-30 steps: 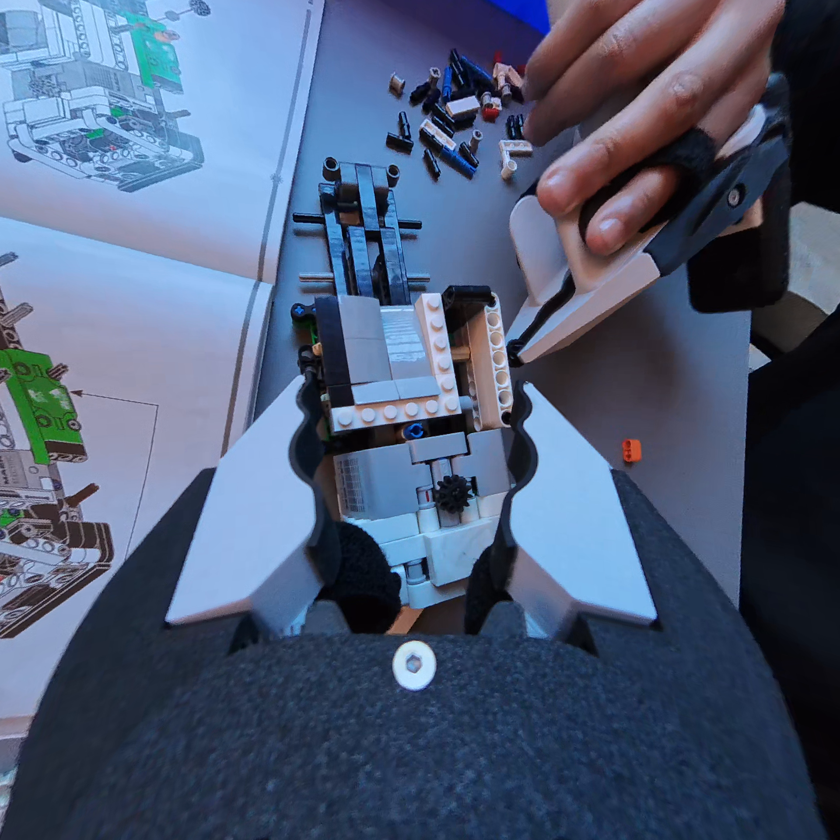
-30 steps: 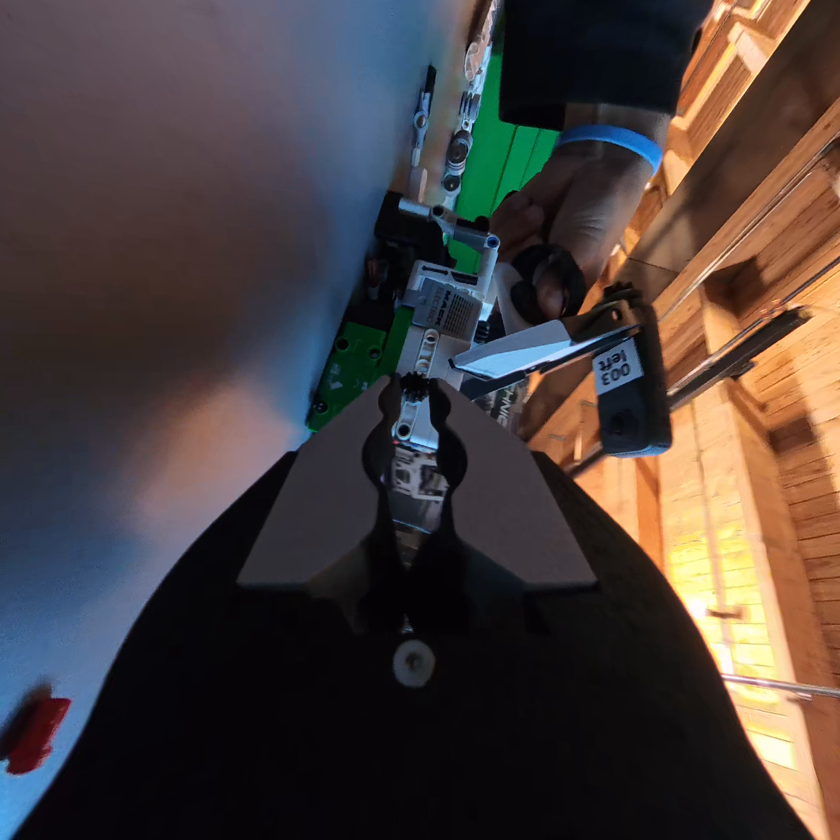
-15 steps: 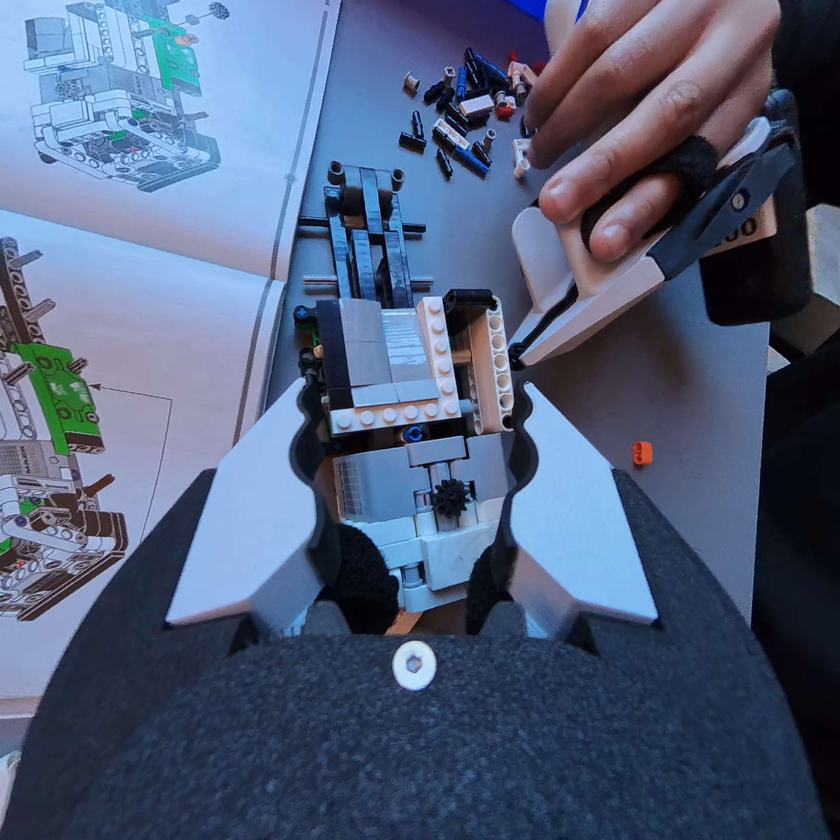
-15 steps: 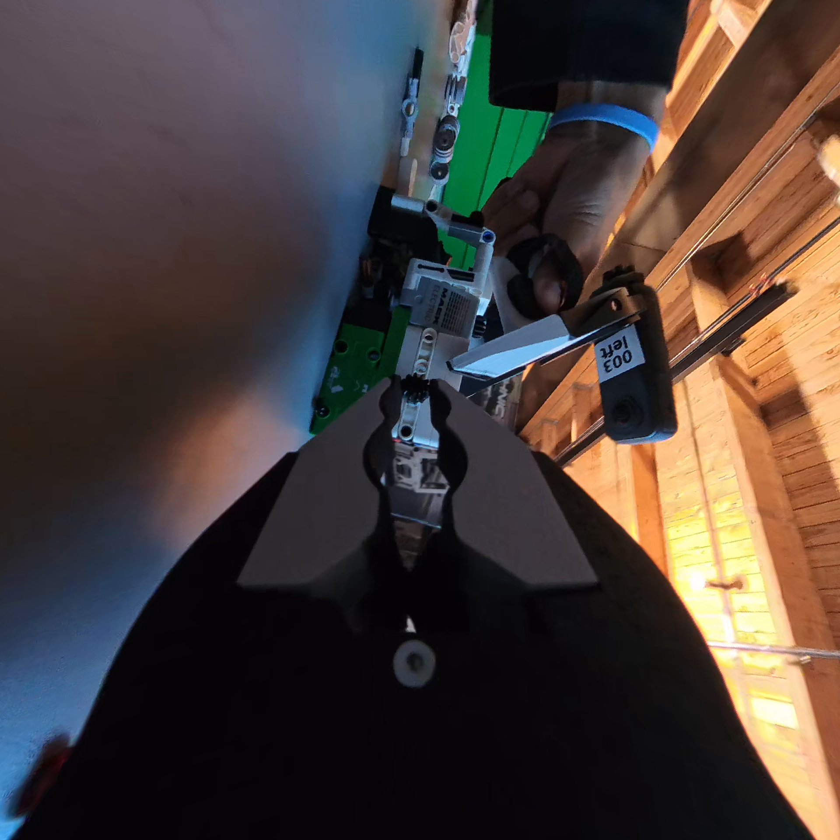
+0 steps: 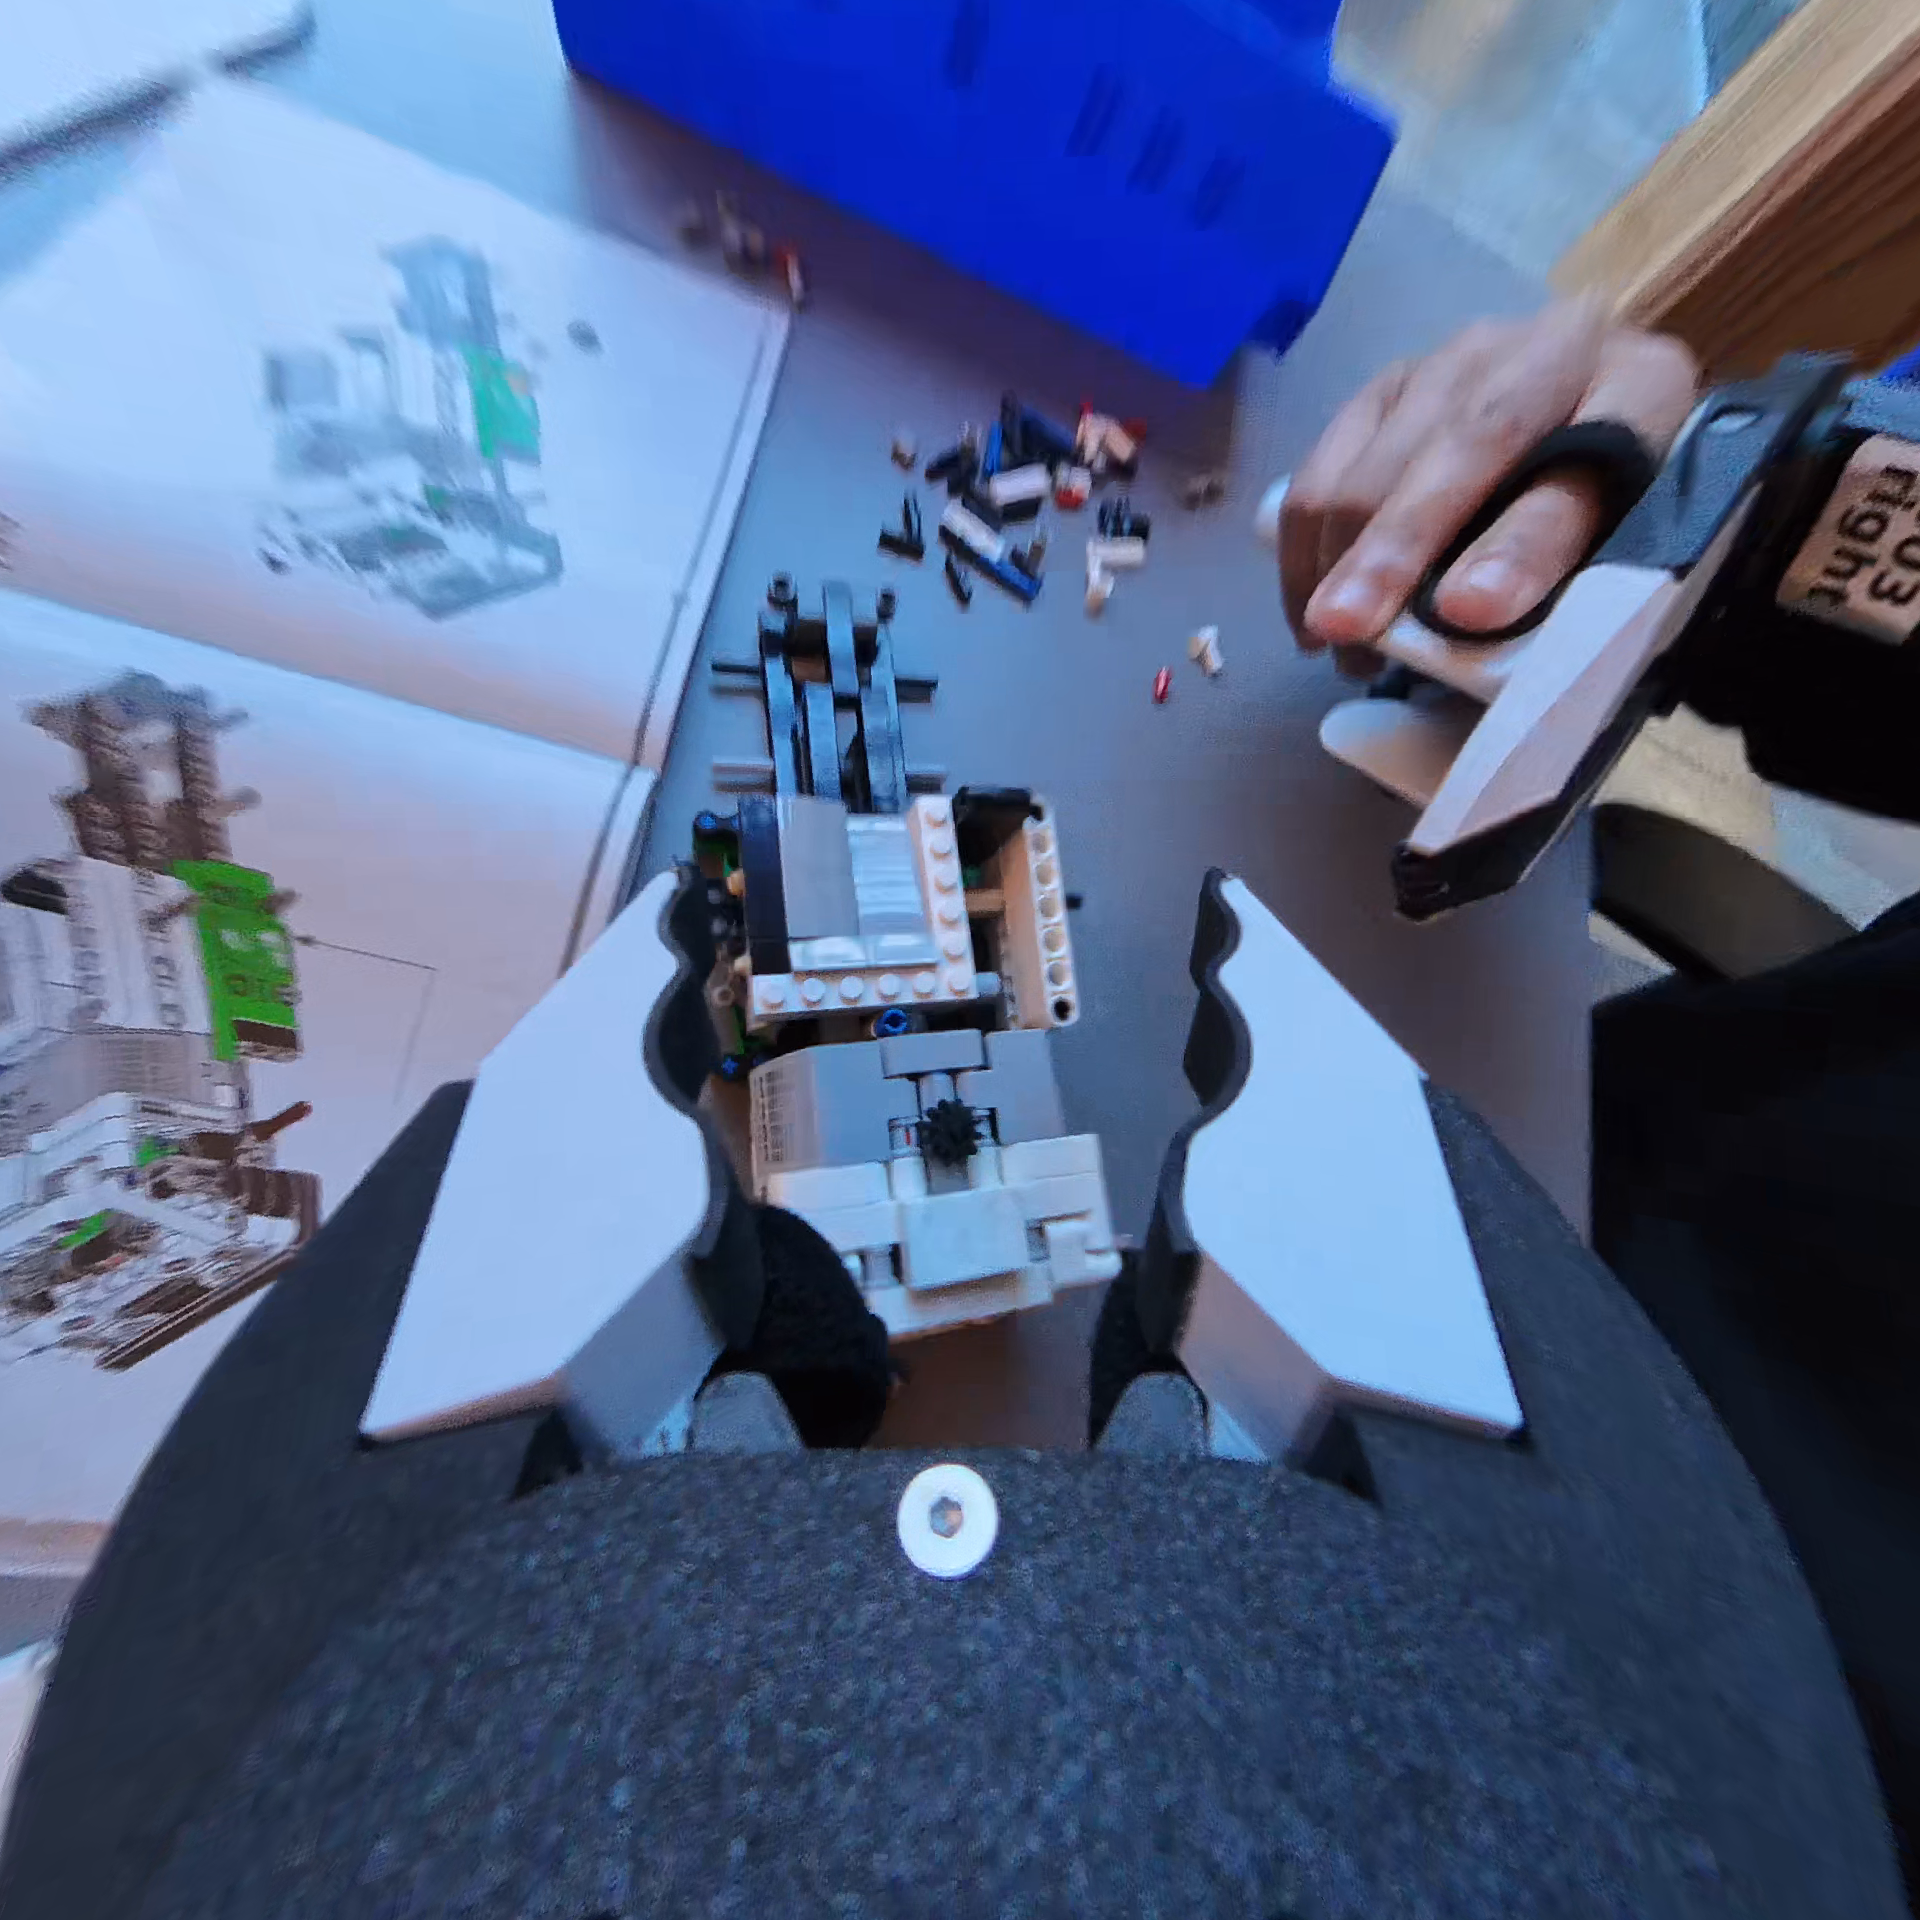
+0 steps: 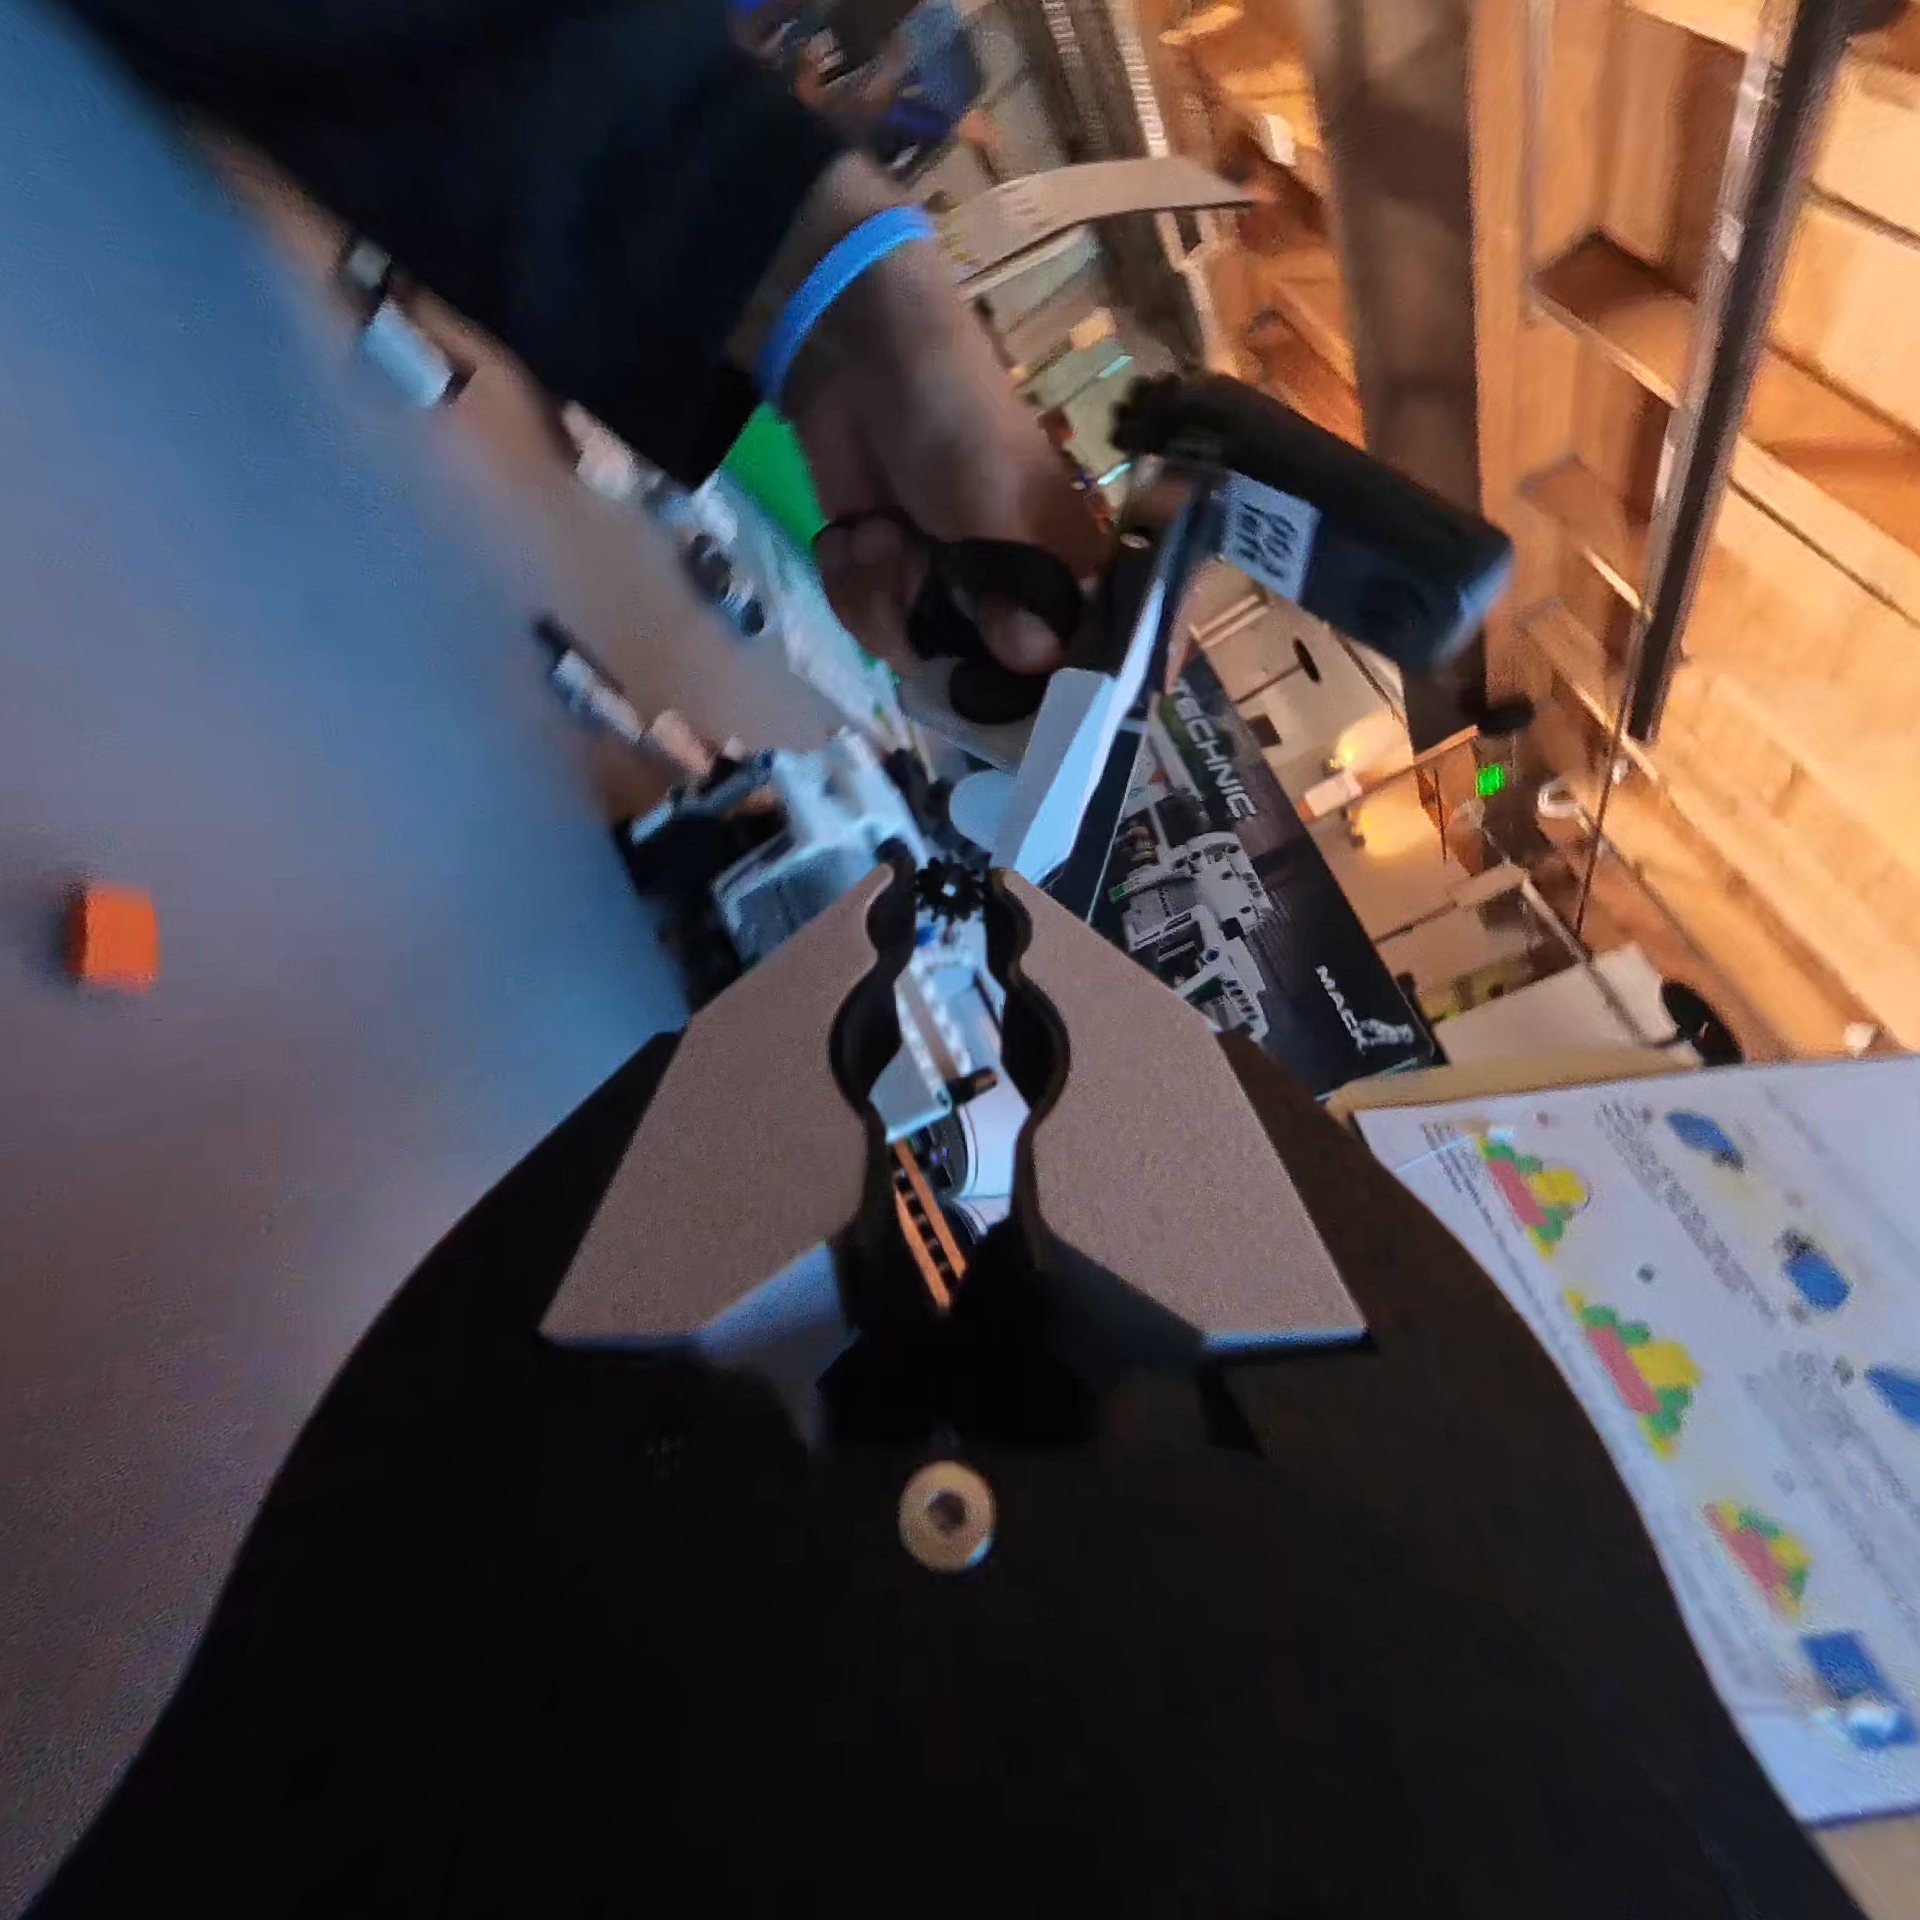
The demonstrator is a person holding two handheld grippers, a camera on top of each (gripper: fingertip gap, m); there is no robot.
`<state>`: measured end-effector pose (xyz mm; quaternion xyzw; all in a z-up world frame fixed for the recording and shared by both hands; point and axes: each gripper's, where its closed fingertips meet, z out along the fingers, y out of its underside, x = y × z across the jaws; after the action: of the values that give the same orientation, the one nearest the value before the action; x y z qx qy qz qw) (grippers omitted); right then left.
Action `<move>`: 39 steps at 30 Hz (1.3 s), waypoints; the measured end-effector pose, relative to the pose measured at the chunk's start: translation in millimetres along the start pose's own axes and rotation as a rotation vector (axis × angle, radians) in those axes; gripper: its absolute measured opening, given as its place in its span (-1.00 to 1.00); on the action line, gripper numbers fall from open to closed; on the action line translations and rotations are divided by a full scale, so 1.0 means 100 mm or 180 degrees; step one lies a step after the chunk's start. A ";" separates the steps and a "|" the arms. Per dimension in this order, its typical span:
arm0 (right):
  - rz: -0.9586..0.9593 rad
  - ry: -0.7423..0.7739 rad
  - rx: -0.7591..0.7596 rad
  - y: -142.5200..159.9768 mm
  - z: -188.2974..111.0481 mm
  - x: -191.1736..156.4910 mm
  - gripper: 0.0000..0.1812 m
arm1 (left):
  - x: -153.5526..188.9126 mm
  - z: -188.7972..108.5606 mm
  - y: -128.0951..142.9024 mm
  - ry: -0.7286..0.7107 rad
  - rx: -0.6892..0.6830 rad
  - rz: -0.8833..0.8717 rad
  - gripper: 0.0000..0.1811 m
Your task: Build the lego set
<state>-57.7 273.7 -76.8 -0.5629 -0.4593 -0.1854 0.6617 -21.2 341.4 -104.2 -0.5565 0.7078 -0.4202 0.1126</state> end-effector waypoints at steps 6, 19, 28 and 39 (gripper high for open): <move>0.0985 0.0599 0.0539 -0.79 -0.19 0.39 -0.88 | 1.26 -0.60 -0.27 0.1553 0.0840 0.0086 -0.28; 0.0729 0.0678 0.0799 -1.39 -0.22 0.11 -0.87 | 2.10 -0.83 0.07 0.3481 0.0828 -0.0879 -0.80; 0.1002 0.0676 0.0745 -1.20 -0.03 0.11 -0.87 | 1.86 -0.80 0.07 0.3512 0.0800 -0.0843 -0.88; 0.2183 0.0585 0.0513 -0.72 0.04 0.00 -0.88 | 1.39 -0.51 0.14 0.1804 0.0705 0.0092 -0.89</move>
<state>-114.4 256.0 -35.1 -0.6112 -0.1955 0.0343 0.7662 -112.2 243.0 -39.4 -0.3913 0.6687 -0.6317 -0.0233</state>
